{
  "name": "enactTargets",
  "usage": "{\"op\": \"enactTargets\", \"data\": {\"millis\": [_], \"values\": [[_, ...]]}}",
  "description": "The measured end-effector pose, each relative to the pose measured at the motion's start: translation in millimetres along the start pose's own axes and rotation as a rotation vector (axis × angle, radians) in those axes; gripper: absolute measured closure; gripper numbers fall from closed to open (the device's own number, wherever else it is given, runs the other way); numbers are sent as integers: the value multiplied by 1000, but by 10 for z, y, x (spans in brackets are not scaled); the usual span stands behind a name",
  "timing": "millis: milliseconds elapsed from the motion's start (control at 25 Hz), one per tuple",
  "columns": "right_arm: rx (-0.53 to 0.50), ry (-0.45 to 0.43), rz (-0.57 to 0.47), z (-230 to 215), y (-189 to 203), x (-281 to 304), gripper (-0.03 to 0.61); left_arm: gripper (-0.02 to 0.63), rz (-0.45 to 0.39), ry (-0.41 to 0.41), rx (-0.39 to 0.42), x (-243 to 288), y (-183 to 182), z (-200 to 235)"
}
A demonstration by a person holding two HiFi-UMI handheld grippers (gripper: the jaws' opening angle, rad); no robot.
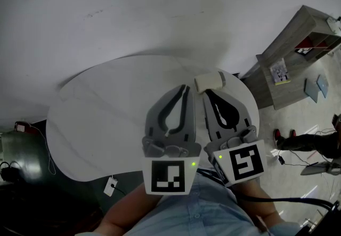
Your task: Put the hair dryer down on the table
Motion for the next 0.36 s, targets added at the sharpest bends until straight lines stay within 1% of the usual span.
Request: {"op": "enactTargets", "data": {"millis": [160,360], "values": [[-4,-4,0,-2,8,11,568,597,-3,-5,-6,14,3,8],[3,2,14,-32,36,19,568,597,5,6,19,35,15,4]]}}
Point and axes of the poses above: the fingertips, and each gripper's own axes: x forward along the fingers, z to its left, y out of its underside, the point moved 1 cm from there along -x, backward along the fingers
